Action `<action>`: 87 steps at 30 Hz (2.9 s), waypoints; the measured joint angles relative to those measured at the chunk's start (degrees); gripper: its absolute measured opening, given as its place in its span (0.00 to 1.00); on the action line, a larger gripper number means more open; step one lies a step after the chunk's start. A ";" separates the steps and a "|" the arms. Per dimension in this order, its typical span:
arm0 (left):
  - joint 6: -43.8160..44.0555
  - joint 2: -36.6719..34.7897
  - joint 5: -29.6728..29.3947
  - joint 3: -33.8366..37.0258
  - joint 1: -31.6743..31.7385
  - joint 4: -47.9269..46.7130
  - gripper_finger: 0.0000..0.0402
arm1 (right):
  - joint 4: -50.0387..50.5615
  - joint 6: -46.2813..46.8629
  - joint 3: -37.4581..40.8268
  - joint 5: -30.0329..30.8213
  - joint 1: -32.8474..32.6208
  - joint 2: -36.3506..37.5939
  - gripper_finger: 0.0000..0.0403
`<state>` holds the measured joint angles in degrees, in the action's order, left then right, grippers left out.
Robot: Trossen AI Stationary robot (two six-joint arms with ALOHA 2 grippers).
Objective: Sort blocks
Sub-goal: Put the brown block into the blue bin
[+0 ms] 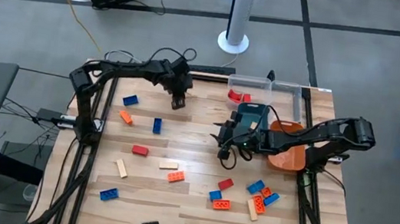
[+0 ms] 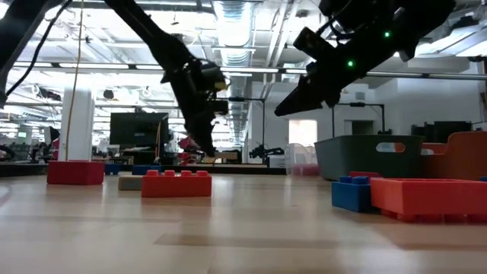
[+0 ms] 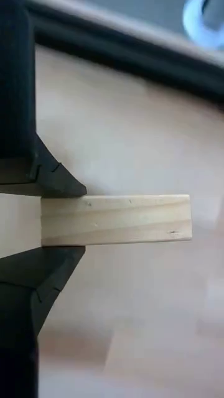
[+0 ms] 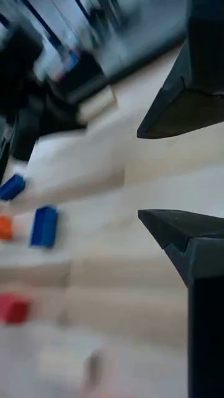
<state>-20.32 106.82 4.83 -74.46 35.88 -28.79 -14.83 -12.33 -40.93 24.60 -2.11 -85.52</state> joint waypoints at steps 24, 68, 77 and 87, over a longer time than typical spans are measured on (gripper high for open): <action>7.23 -2.22 33.00 0.00 -11.19 7.18 0.25 | -3.90 -41.01 0.00 2.64 -2.09 -0.09 0.59; 5.62 -6.62 21.12 -0.07 -12.04 -1.82 0.68 | 49.09 -16.03 -15.34 7.58 -2.27 4.76 0.10; 4.31 -13.24 5.05 0.03 -14.96 -4.29 0.68 | 74.99 11.68 -19.12 0.83 6.32 9.41 0.10; 7.94 -25.55 4.02 18.90 -15.62 16.50 0.68 | 72.01 14.51 -11.30 -9.90 13.50 5.34 0.15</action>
<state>-12.38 81.26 8.86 -55.56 20.26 -12.29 57.18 2.17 -52.23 14.70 11.39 -80.18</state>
